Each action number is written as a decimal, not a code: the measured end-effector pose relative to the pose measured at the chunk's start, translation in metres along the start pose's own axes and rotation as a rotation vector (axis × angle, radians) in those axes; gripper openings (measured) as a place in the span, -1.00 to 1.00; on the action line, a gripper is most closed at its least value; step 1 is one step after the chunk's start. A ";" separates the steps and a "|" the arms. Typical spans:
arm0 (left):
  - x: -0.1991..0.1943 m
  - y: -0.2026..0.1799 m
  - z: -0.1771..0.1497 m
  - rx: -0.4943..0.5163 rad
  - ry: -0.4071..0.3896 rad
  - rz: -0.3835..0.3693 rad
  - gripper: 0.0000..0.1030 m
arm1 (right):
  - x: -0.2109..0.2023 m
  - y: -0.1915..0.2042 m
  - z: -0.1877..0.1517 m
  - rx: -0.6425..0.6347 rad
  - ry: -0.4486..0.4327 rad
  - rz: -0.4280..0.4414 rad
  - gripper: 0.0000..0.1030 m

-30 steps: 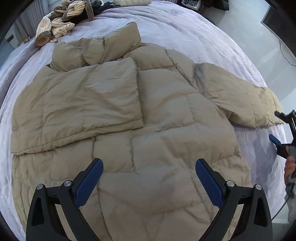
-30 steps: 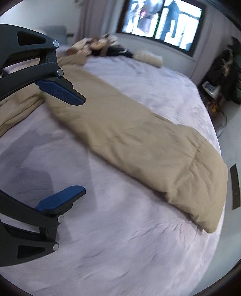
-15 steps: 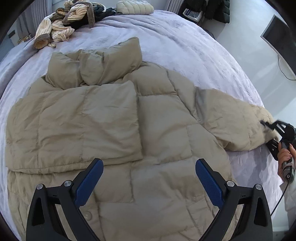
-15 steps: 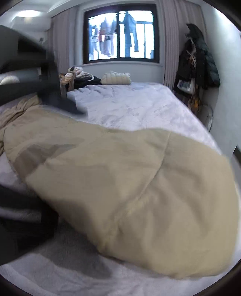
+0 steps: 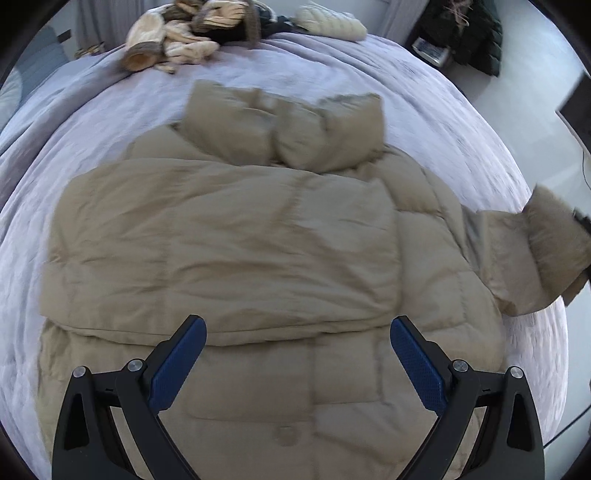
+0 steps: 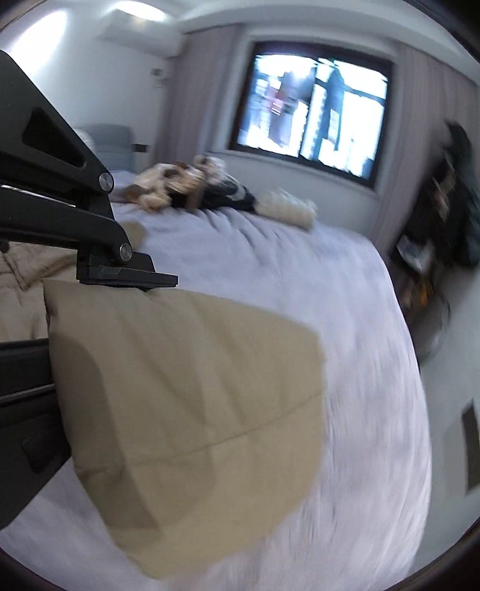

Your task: Fold large clothes

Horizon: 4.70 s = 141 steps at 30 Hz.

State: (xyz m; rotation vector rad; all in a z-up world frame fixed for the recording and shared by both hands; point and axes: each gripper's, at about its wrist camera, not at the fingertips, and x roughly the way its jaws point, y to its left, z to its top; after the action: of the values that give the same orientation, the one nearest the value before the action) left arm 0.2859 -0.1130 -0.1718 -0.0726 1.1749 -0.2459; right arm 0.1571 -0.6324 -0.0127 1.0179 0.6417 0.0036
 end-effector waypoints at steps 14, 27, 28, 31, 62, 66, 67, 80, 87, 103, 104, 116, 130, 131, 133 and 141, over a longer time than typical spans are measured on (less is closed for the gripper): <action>-0.030 0.133 -0.027 -0.184 -0.058 0.084 0.94 | 0.188 0.187 -0.249 -0.782 0.334 -0.175 -0.89; -0.034 0.179 -0.020 -0.222 -0.070 0.067 0.94 | 0.187 0.154 -0.279 -0.690 0.395 -0.306 0.39; -0.035 0.180 -0.017 -0.226 -0.075 0.065 0.94 | 0.180 0.150 -0.272 -0.652 0.373 -0.299 0.39; -0.037 0.183 -0.008 -0.241 -0.085 0.052 0.94 | 0.163 0.121 -0.235 -0.399 0.318 -0.256 0.39; 0.036 0.159 0.037 -0.365 0.084 -0.565 0.94 | 0.138 0.070 -0.240 -0.351 0.533 -0.284 0.41; 0.041 0.140 0.044 -0.308 0.107 -0.532 0.23 | 0.113 0.012 -0.196 -0.058 0.389 -0.221 0.41; 0.043 0.138 0.045 -0.304 0.116 -0.529 0.04 | 0.111 0.004 -0.187 -0.003 0.355 -0.199 0.41; 0.042 0.136 0.025 -0.178 0.093 -0.396 -0.64 | 0.114 -0.017 -0.171 -0.114 0.317 -0.306 -0.90; -0.003 0.140 0.029 -0.131 0.071 -0.235 -0.64 | 0.114 -0.016 -0.171 -0.105 0.340 -0.307 -0.82; 0.034 0.091 0.061 -0.064 0.026 -0.154 -0.64 | 0.107 -0.036 -0.069 0.000 0.284 -0.127 0.31; 0.038 0.093 0.059 -0.066 0.026 -0.149 -0.64 | 0.121 -0.044 -0.065 0.048 0.301 -0.095 0.31; 0.060 0.100 0.052 -0.044 0.055 -0.143 -0.64 | 0.173 0.020 -0.075 -0.576 0.284 -0.402 -0.82; 0.058 0.094 0.051 -0.041 0.040 -0.126 -0.64 | 0.100 0.040 -0.105 -0.555 0.176 -0.389 -0.82; 0.058 0.094 0.051 -0.039 0.037 -0.125 -0.64 | 0.107 0.042 -0.116 -0.576 0.214 -0.388 -0.82; 0.058 0.094 0.050 -0.034 0.032 -0.125 -0.64 | 0.115 0.036 -0.132 -0.609 0.262 -0.423 -0.82; 0.059 0.093 0.047 -0.010 0.015 -0.137 -0.64 | 0.133 -0.012 -0.138 -0.538 0.302 -0.515 -0.92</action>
State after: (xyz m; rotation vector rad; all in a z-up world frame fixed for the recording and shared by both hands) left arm 0.3647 -0.0393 -0.2239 -0.1609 1.1877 -0.3617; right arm 0.1931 -0.4915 -0.1379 0.3142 1.0959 -0.1180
